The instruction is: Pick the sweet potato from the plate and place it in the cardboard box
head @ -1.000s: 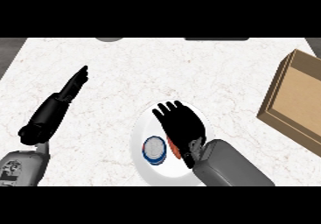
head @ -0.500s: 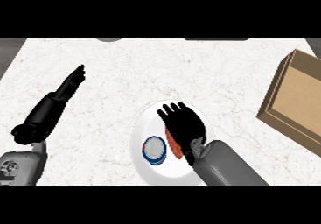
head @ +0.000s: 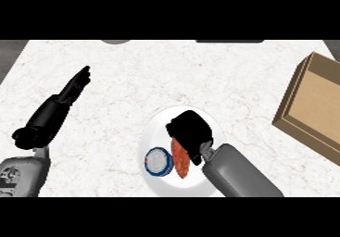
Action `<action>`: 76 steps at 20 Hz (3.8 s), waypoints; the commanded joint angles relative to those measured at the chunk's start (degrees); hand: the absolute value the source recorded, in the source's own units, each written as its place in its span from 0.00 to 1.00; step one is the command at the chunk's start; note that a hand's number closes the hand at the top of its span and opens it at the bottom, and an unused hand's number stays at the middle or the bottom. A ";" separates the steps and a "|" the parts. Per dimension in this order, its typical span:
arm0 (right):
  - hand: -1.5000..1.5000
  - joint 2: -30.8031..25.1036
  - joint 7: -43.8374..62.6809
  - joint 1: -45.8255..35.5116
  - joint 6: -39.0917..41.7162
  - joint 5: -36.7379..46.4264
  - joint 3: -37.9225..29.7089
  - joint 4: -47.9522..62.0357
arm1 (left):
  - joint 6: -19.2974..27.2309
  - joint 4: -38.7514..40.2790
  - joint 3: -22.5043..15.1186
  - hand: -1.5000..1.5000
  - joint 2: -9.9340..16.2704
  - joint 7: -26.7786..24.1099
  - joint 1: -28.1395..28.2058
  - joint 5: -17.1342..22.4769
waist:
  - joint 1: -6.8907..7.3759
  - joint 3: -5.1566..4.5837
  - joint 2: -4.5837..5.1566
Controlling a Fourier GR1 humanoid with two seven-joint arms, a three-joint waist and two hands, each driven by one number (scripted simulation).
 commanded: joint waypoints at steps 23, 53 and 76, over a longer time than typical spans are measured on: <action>1.00 -26.78 -21.26 29.48 -9.35 -17.23 -25.55 -51.32 | -1.33 -0.42 2.14 0.50 -0.11 1.24 -0.07 -0.55 | -1.15 -0.02 -0.24; 1.00 -46.52 -23.08 5.50 2.26 -27.02 -53.77 8.83 | -1.35 -2.80 0.34 0.50 -2.30 0.72 1.38 -2.57 | 1.29 0.07 0.33; 0.00 -45.66 -39.97 -13.08 14.37 -48.65 -69.58 47.56 | -2.34 0.34 1.65 0.50 -1.88 -1.75 1.18 -2.35 | 0.51 0.08 0.09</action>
